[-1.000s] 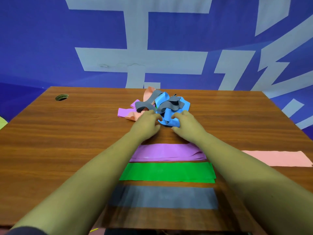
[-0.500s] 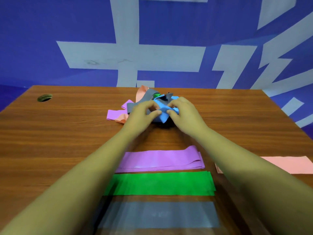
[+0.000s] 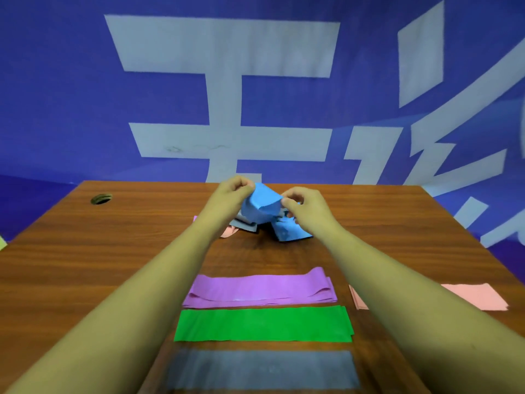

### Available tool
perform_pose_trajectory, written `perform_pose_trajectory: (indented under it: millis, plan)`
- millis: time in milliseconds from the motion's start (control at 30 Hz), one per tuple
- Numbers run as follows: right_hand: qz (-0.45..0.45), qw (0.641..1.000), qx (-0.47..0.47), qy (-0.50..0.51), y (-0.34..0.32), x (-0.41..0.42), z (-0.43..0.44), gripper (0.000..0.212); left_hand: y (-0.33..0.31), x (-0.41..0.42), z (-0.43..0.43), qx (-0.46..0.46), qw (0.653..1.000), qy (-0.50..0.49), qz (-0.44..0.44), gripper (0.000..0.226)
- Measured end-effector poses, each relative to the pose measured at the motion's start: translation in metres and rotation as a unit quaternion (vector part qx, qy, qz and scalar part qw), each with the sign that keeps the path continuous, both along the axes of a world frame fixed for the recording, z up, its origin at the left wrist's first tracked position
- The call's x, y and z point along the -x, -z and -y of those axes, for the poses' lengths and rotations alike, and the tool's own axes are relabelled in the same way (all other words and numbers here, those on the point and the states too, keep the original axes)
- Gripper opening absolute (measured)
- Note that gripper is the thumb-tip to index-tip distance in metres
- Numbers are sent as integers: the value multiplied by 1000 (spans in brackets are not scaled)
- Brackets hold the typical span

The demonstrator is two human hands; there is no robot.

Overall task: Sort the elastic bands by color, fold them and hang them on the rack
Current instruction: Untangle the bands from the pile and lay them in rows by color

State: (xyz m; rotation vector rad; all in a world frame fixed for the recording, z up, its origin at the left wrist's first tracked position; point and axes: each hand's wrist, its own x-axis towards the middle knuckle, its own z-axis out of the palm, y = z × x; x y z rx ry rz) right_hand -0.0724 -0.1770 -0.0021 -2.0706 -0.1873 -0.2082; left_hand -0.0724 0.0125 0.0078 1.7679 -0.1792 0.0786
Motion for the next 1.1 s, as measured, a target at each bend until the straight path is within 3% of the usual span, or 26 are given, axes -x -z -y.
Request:
perform_pose_trajectory:
  millis: [133,333,433,533,600,700,933,1000,1100]
  plan:
    - [55,996,-65,13,-42,5,-9,8,3,9,-8,-53,996,65,-19,27]
    - [65,995,-72,15,-61,12,-10,11,-41,10,-6,41,998,26,42,10]
    - [117,983,-142,16,-91,19,-10,13,-77,11,1,61,992,20,113,6]
    - [138,978,-155,26,-109,20,-11,11,-89,10,1,-26,993,42,110,17]
    - [100,987,-118,39,-104,18,-9,8,-80,13,-2,-85,992,63,62,23]
    - [42,990,-135,24,-94,26,-2,9,-73,21,-4,14,997,71,21,25]
    - [-31,954,-297,-22,-100,45,-1,14,-104,37,8,98,989,82,78,16]
    - [-59,939,-330,-72,-103,54,-2,28,-115,42,10,105,987,83,92,18]
    - [-96,938,-299,-149,-107,65,-2,44,-122,48,12,97,986,92,101,20]
